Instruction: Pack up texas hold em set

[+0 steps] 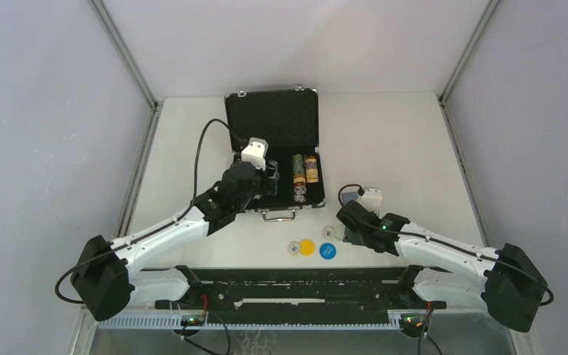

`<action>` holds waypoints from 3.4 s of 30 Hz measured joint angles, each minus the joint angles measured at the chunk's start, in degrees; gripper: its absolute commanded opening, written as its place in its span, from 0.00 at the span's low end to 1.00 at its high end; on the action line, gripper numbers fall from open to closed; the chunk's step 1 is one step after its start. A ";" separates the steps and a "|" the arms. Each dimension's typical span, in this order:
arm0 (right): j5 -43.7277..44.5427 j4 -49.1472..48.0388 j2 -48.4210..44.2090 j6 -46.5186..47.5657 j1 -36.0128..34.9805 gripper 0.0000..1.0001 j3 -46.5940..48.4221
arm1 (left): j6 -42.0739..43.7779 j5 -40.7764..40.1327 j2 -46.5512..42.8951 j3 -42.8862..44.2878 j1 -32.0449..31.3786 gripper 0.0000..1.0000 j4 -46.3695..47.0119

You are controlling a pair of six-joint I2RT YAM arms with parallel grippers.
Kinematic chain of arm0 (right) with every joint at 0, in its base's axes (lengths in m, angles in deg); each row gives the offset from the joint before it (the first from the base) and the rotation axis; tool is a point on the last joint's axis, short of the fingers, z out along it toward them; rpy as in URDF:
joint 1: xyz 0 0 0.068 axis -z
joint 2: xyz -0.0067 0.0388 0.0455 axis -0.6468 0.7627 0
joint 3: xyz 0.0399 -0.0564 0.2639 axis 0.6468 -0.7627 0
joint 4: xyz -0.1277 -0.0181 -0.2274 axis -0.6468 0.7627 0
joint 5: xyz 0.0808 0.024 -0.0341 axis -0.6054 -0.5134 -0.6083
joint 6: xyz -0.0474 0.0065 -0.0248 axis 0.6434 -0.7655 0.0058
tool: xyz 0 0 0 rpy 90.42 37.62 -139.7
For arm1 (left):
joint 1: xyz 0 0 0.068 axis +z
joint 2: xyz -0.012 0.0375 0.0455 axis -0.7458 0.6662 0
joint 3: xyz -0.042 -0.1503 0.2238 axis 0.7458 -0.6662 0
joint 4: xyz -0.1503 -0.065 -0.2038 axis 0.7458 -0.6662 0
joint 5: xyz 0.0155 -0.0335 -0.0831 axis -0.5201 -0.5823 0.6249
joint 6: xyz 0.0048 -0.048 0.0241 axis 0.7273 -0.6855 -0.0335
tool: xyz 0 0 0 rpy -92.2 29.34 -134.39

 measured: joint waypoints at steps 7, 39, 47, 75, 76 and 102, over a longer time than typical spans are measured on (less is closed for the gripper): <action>0.02 -3.80 -0.74 5.29 -0.04 0.41 1.77 | -4.57 8.85 2.43 6.64 3.08 0.78 -8.90; -1.01 -17.94 5.07 27.89 -5.86 0.41 10.19 | -18.75 65.37 28.55 26.14 7.41 0.78 -23.76; -1.81 -18.88 5.27 31.01 -6.47 0.41 11.50 | -17.75 68.46 30.67 26.27 7.34 0.71 -24.13; -3.32 -20.48 5.95 32.81 -6.88 0.41 11.69 | -14.62 70.31 36.30 30.21 4.87 0.38 -26.49; -3.34 -20.55 5.95 32.81 -6.88 0.41 11.69 | -14.58 70.31 36.50 30.21 4.87 0.36 -26.51; -3.43 -21.16 6.75 33.05 -6.95 0.51 12.37 | -10.49 71.78 37.09 30.49 5.64 0.00 -26.40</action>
